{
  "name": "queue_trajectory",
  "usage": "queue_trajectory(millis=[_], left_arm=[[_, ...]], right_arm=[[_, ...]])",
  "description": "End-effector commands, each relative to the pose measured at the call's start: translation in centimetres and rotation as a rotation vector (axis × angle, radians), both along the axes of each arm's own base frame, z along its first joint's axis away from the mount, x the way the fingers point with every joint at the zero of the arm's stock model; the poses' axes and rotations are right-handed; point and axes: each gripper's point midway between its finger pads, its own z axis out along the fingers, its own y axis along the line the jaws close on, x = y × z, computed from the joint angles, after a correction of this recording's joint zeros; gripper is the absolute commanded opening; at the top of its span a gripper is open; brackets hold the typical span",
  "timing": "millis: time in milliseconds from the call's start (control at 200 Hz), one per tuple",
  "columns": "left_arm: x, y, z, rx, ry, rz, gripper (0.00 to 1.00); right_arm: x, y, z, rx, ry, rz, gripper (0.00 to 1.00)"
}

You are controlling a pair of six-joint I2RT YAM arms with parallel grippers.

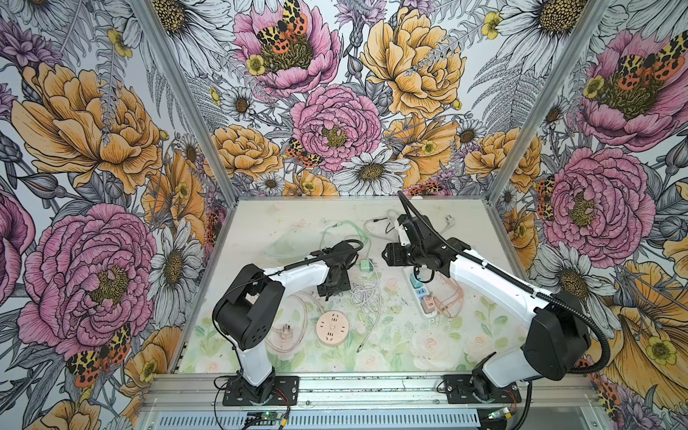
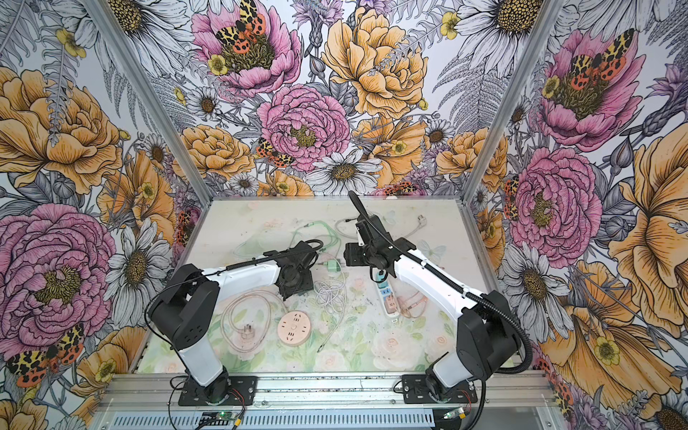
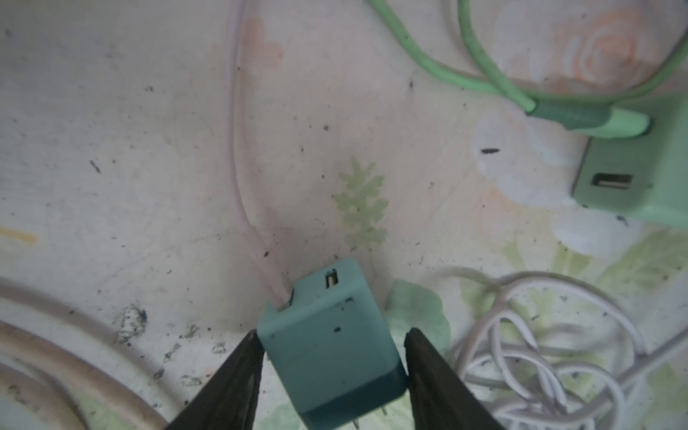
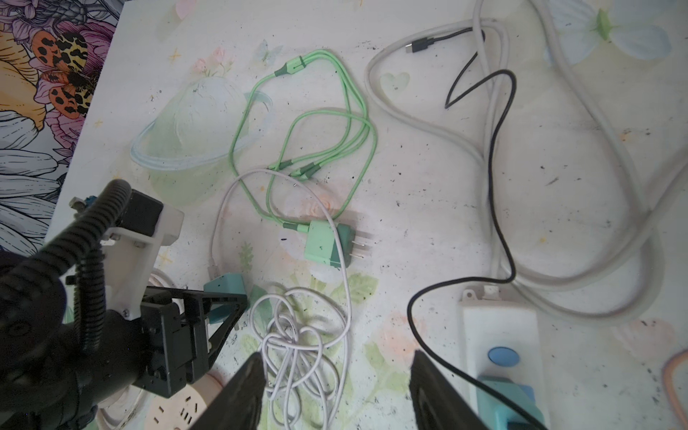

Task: Insert the plug
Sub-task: 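Reach the left gripper to the loose teal charger and grasp it while the right withdraws, then lift the teal charger with the left gripper while the right gripper swings toward it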

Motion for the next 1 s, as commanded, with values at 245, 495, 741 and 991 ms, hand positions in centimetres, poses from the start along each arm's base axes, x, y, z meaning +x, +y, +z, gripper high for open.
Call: queue_trajectory(millis=[245, 495, 741, 991], left_arm=[[-1.3, -0.5, -1.2, 0.006, 0.038, -0.128, 0.39], [-0.3, -0.4, 3.3, 0.000, -0.091, -0.326, 0.37], [0.9, -0.6, 9.0, 0.025, -0.275, -0.509, 0.35], [2.7, 2.7, 15.6, 0.023, -0.441, -0.400, 0.34]], right_arm=[[0.8, 0.1, 1.3, 0.028, -0.042, 0.014, 0.64], [0.7, 0.4, 2.4, 0.153, -0.021, 0.058, 0.64], [-0.5, 3.1, 3.7, 0.325, 0.003, 0.157, 0.63], [-1.2, 2.3, 5.4, 0.327, -0.054, 0.147, 0.62]])
